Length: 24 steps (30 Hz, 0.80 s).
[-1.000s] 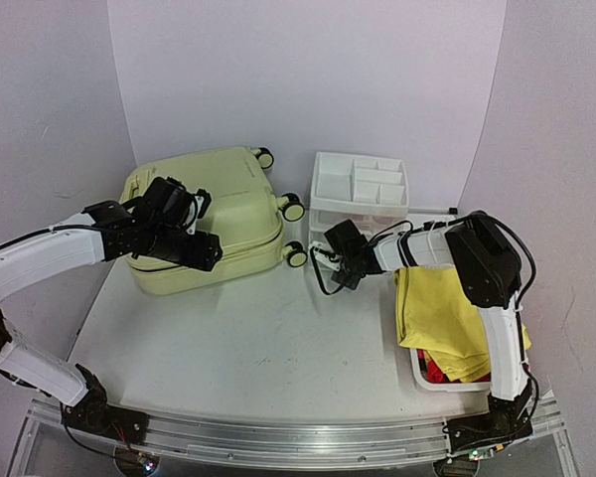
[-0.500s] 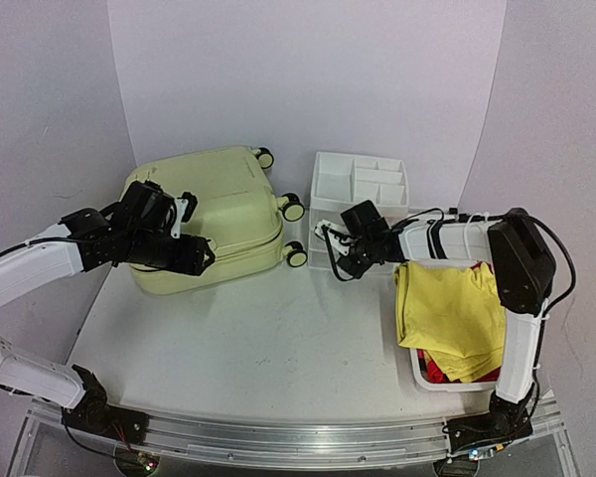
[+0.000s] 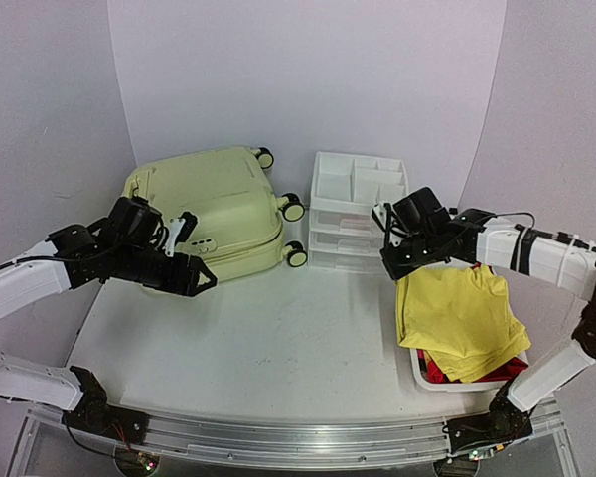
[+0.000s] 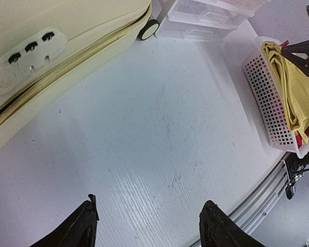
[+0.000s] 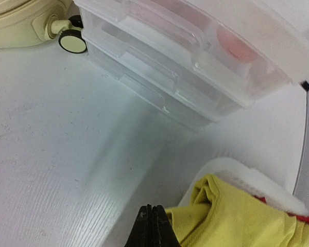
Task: Open, take out, and arrange the luggage
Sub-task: Reset both arms
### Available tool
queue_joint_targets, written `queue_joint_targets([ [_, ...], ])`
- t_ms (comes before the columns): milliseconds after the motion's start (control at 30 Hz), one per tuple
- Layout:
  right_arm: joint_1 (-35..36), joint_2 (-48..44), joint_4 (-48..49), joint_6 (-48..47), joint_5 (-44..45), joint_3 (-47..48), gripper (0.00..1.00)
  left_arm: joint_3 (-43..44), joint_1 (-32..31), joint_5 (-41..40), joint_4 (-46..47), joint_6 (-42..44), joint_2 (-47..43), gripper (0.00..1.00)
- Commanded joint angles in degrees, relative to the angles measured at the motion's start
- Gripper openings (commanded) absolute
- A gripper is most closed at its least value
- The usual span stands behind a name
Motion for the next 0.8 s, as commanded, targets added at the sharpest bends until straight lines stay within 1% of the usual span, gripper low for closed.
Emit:
queue_joint_targets([
  [0,-0.5,-8.8,-6.4,10.9,2.1,-4.1,0.0,-3.2,0.2,1.2,0.0,-2.4,-4.8,0.68],
  [133,-1.0,-14.6,-8.0,14.6,5.6,-7.3,0.0,-4.8,0.2,-0.1,0.0,-3.2,-7.5,0.68],
  [167,-1.4,-15.5,-8.6,15.7,7.1,-8.2,0.0,-4.9,0.2,-0.2,0.0,-3.3,-7.8,0.68],
  [300,-3.9,-16.9,-10.7,19.0,8.3,-10.4,0.0,-5.6,0.2,-2.2,0.0,-4.6,-8.8,0.69],
  [367,-5.1,-18.5,-9.1,20.1,9.4,-12.4,0.0,-6.6,0.2,-5.7,0.0,-5.6,-9.4,0.71],
  [433,-6.1,-20.3,-5.0,20.7,11.5,-14.7,0.01,-7.1,0.2,-9.5,0.2,-5.5,-9.6,0.75],
  [467,-6.7,-21.1,-2.7,20.7,12.5,-15.6,0.08,-6.9,0.2,-11.5,0.3,-5.0,-9.7,0.77],
  [500,-7.2,-21.8,-0.4,20.4,14.1,-16.3,0.19,-6.4,0.2,-13.9,0.2,-4.5,-9.7,0.85],
  [533,-7.5,-22.3,1.8,19.6,15.8,-17.1,0.3,-5.9,0.2,-17.0,0.1,-3.9,-9.7,0.97],
  [567,-7.7,-22.7,4.0,18.5,17.6,-17.6,0.46,-5.1,0.2,-19.5,0.1,-2.8,-9.9,0.99],
  [600,-7.8,-22.9,5.9,17.4,20.2,-18.0,0.78,-4.3,0.2,-20.8,0.3,-1.1,-10.4,1.0],
  [633,-7.8,-23.1,6.7,17.0,22.8,-18.1,0.96,-4.1,0.2,-22.2,0.9,0.7,-10.8,1.0],
  [667,-7.8,-23.4,7.2,16.5,25.3,-18.2,0.98,-4.5,0.2,-23.3,2.6,2.7,-11.4,1.0],
  [700,-7.8,-23.6,7.6,16.6,27.9,-18.2,0.98,-5.0,0.2,-23.1,4.4,6.0,-12.2,1.0],
  [733,-7.8,-23.7,7.8,16.6,30.3,-18.3,0.98,-5.7,0.2,-22.2,5.9,11.5,-12.9,1.0],
  [767,-7.8,-23.8,8.3,15.3,31.2,-18.2,0.98,-6.1,0.2,-22.3,6.8,13.9,-13.4,1.0],
])
